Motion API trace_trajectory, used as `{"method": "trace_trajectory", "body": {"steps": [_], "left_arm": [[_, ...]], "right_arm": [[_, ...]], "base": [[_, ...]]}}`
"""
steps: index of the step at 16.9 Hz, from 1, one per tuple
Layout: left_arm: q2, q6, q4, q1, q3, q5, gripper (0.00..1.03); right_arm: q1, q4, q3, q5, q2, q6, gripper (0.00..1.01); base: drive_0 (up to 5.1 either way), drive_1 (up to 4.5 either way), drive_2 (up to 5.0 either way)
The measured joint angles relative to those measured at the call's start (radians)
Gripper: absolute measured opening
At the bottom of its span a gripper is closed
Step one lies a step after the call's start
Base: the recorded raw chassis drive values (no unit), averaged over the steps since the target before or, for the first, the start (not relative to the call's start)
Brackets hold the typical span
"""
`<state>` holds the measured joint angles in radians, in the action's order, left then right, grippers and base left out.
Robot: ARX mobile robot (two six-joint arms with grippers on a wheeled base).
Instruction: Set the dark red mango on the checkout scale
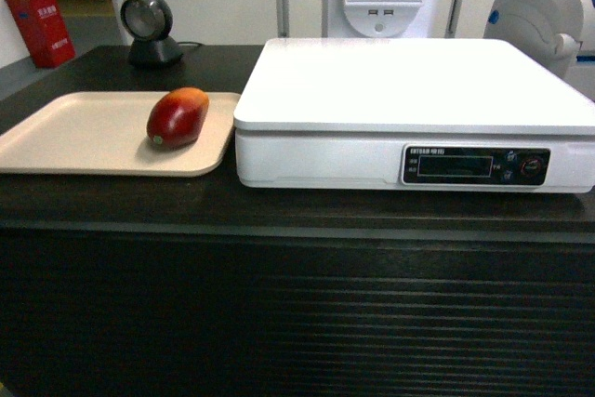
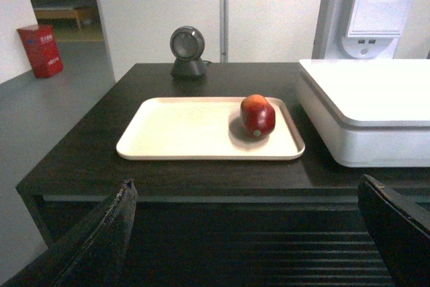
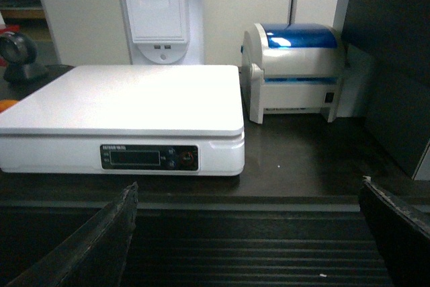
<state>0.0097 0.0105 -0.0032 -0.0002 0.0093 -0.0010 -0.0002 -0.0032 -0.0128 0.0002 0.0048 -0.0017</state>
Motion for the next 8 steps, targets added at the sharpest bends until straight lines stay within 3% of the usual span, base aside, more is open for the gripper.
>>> {"method": "trace_trajectory", "body": {"steps": [8], "left_arm": [[0.0, 0.0, 0.0, 0.0, 0.0, 0.001, 0.98]], "right_arm": [[0.0, 0.0, 0.0, 0.0, 0.0, 0.001, 0.98]], "base": [[0.0, 0.0, 0.0]]}}
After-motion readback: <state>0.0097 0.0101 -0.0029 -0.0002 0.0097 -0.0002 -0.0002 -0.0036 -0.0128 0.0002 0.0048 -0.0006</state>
